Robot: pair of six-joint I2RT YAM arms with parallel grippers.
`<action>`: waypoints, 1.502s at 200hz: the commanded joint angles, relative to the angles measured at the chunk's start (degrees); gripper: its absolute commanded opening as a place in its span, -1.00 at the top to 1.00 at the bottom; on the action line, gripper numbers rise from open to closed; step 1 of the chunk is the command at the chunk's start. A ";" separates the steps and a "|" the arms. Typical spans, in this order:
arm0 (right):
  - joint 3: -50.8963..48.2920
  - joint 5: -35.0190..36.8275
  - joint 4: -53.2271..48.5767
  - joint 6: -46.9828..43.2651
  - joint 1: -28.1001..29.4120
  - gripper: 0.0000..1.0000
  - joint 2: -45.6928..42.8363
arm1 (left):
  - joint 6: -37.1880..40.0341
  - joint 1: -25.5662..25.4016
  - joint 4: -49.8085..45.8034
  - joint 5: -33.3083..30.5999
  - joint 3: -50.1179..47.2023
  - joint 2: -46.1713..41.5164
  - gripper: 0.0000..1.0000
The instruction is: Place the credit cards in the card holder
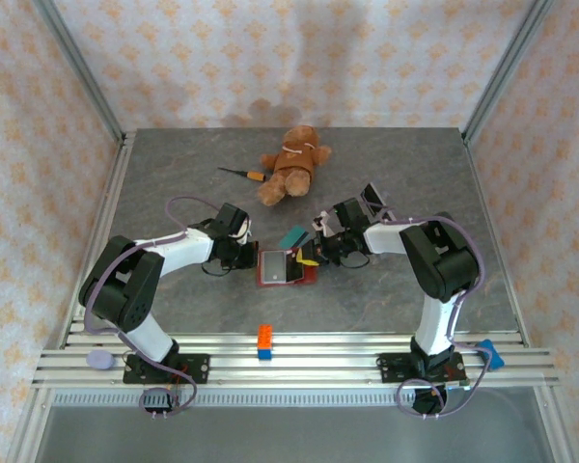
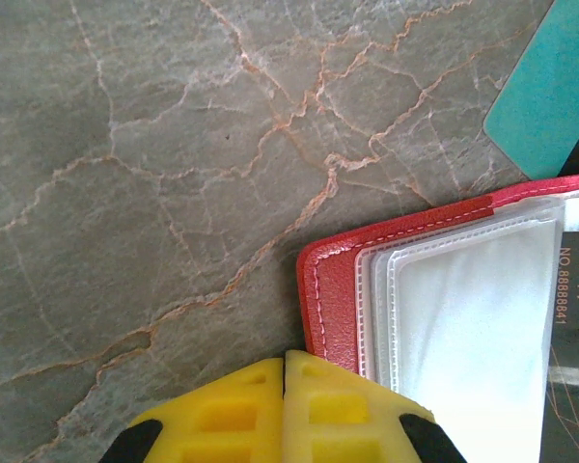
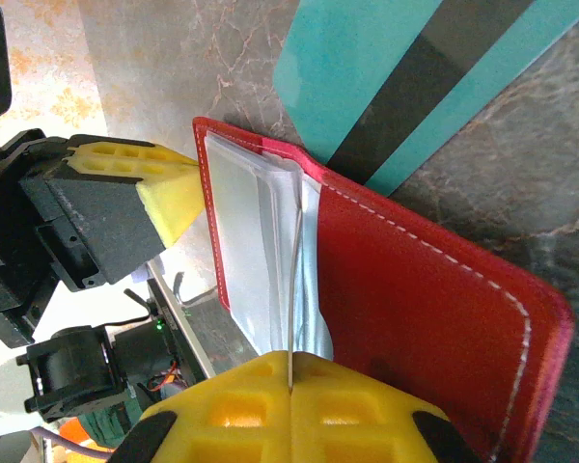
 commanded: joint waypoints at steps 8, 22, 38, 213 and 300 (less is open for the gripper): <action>0.87 -2.02 0.82 -0.25 -0.12 0.90 -1.62 | 1.26 0.02 -1.09 -3.06 0.67 0.89 1.00; 1.15 -1.83 0.39 -0.61 -0.35 0.91 -1.99 | 1.36 0.02 -1.41 -3.19 0.77 0.76 1.00; 1.27 -1.95 0.19 -0.69 -0.74 0.92 -2.13 | 1.45 0.04 -1.50 -3.20 0.79 0.54 1.00; 3.12 -3.09 -1.46 -1.75 -0.75 0.93 3.67 | 1.09 0.02 -0.45 -2.62 0.50 1.10 1.00; 3.25 -3.43 1.60 0.44 -0.75 0.91 5.47 | 1.06 0.02 -0.14 -2.62 0.30 1.00 1.00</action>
